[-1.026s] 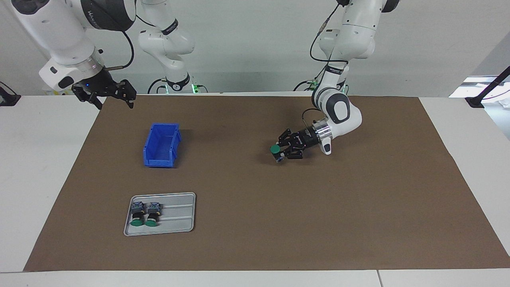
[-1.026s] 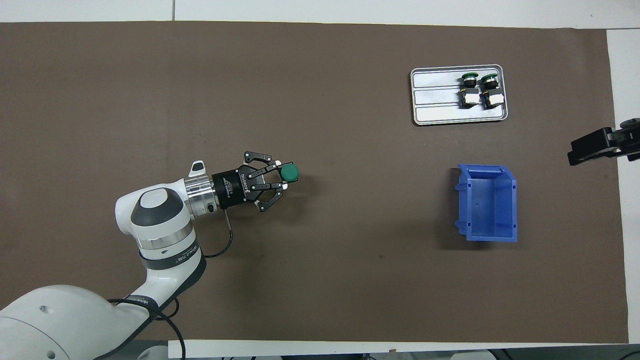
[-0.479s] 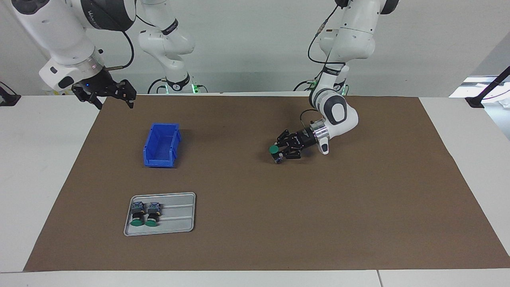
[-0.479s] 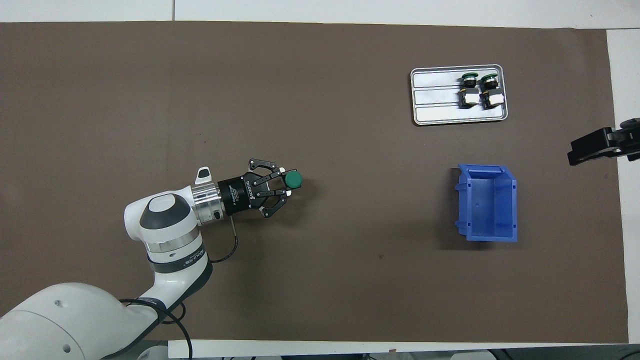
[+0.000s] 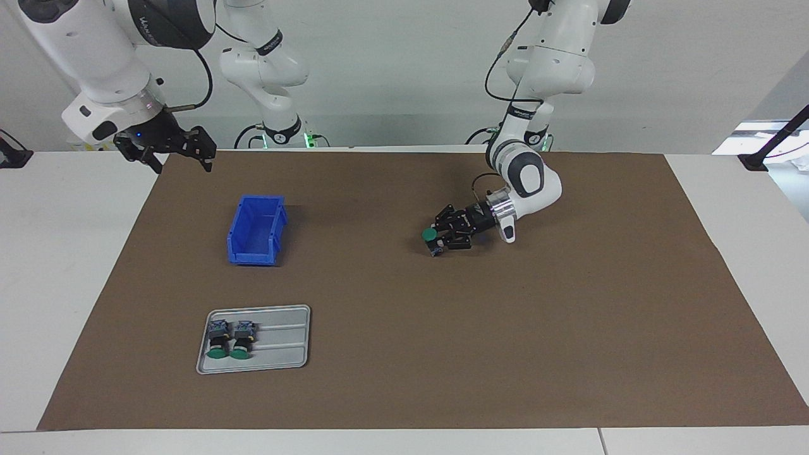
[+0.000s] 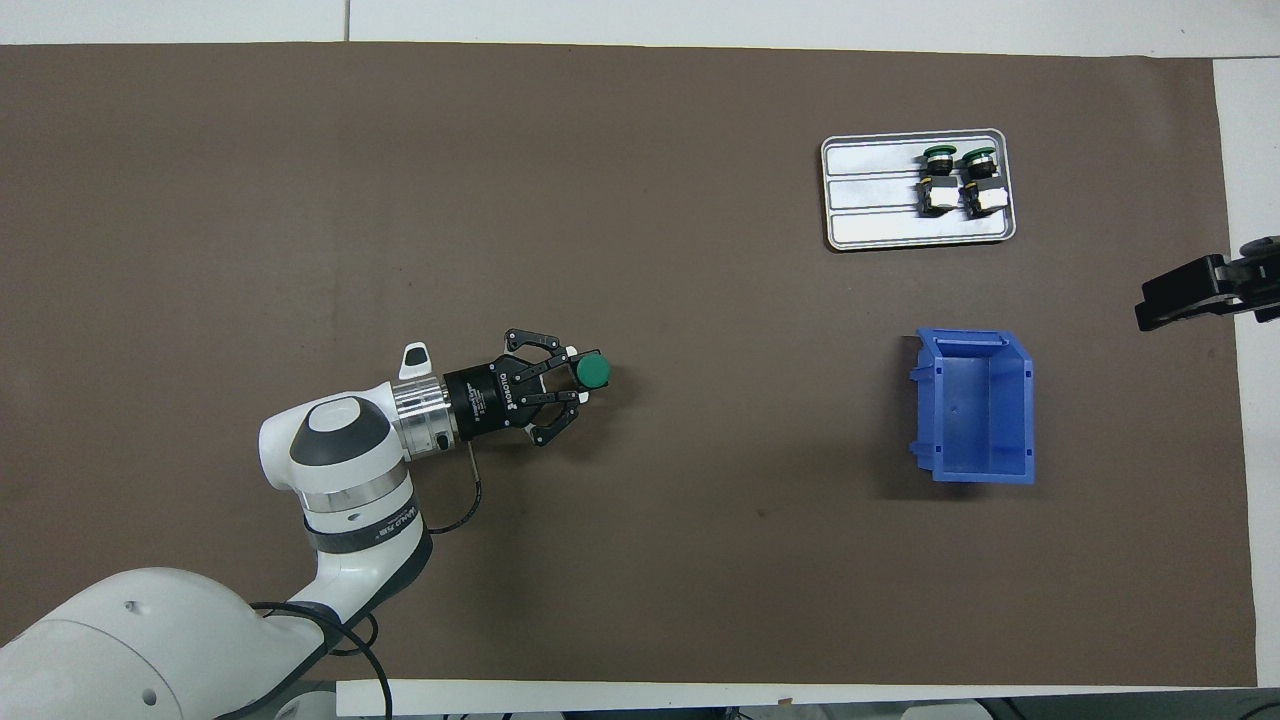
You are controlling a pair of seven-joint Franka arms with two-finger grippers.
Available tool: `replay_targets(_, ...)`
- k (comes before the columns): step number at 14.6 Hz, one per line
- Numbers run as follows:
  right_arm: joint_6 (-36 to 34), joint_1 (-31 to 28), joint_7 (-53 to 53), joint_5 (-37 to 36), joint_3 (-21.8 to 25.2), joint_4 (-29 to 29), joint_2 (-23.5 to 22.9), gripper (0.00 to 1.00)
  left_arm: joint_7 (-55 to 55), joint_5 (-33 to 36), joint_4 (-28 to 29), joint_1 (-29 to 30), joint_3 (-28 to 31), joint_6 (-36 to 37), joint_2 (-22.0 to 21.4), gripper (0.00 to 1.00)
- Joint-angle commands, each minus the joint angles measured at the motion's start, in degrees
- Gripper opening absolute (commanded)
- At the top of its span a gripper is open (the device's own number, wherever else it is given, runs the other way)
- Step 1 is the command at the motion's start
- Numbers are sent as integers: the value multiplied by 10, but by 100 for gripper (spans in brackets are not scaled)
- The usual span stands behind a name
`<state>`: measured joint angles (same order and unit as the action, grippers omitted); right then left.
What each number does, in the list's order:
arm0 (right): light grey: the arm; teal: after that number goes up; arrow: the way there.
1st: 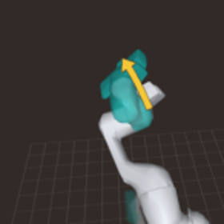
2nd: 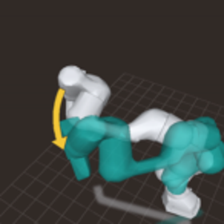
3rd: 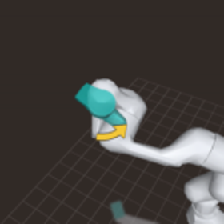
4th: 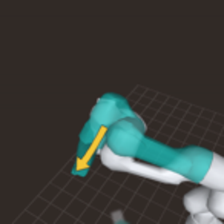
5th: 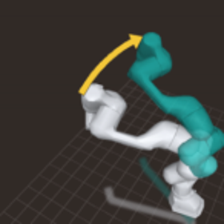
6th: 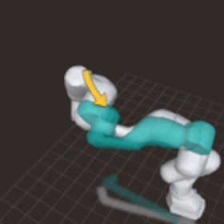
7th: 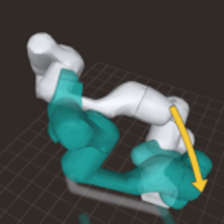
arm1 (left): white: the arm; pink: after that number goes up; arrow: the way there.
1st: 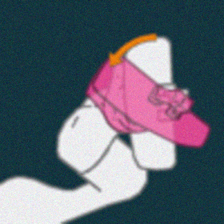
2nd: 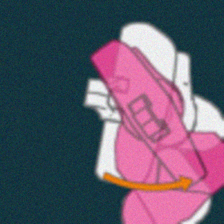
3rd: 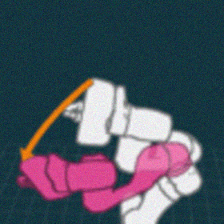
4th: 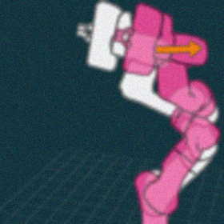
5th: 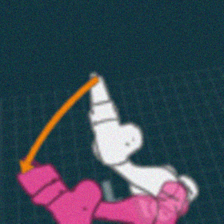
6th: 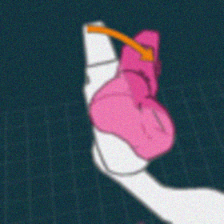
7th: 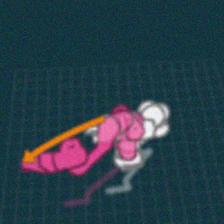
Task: Place and press button with both arms
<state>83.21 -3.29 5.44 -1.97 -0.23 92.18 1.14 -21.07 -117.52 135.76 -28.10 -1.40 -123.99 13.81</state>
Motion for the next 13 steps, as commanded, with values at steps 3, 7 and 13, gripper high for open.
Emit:
replay_targets(3, -3, 1, 9, 2, 2, 9, 9, 99, 15, -14, 17, 1, 4, -1, -10, 47)
replay_targets(7, -2, 1, 8, 2, 2, 9, 9, 99, 6, -13, 20, 0, 4, -36, -22, 100)
replay_targets(13, -3, 1, 9, 2, 2, 9, 9, 99, -16, -7, 29, -6, 5, -70, -61, 100)
